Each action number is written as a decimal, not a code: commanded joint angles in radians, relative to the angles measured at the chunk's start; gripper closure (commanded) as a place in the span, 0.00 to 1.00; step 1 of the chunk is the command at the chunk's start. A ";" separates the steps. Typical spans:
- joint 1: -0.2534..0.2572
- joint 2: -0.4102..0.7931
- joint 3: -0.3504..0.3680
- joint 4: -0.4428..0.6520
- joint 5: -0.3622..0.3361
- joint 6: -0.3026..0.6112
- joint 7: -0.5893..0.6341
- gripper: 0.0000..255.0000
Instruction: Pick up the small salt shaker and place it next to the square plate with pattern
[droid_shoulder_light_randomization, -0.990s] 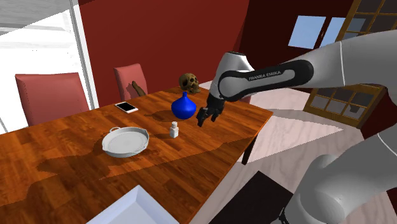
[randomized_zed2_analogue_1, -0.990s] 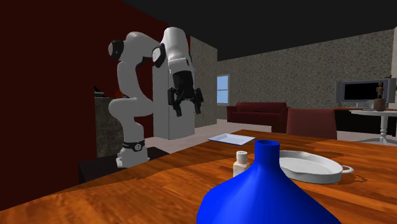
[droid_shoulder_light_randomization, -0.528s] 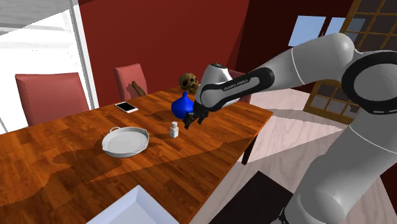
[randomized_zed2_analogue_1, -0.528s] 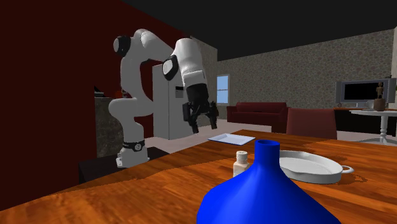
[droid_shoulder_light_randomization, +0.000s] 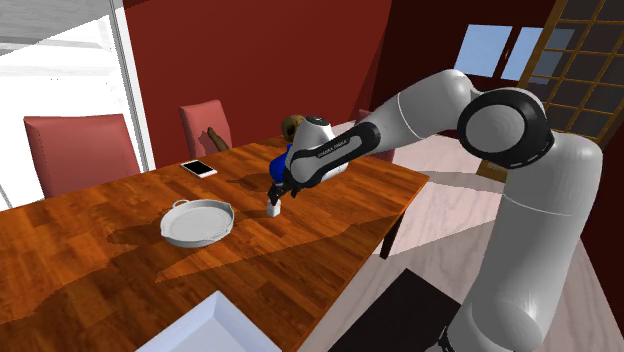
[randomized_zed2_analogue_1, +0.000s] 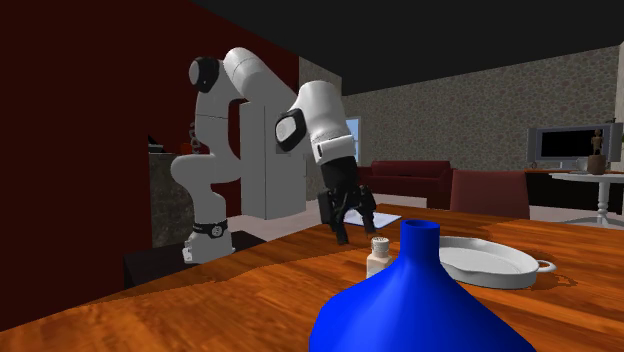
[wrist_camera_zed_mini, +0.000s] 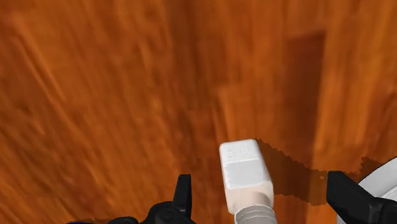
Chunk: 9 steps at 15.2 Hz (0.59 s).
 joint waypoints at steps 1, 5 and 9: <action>0.004 0.078 -0.003 0.064 -0.012 0.029 0.006 0.00; 0.006 0.129 -0.005 0.081 -0.016 0.063 0.009 0.00; 0.009 0.175 -0.007 0.099 -0.020 0.091 0.012 0.00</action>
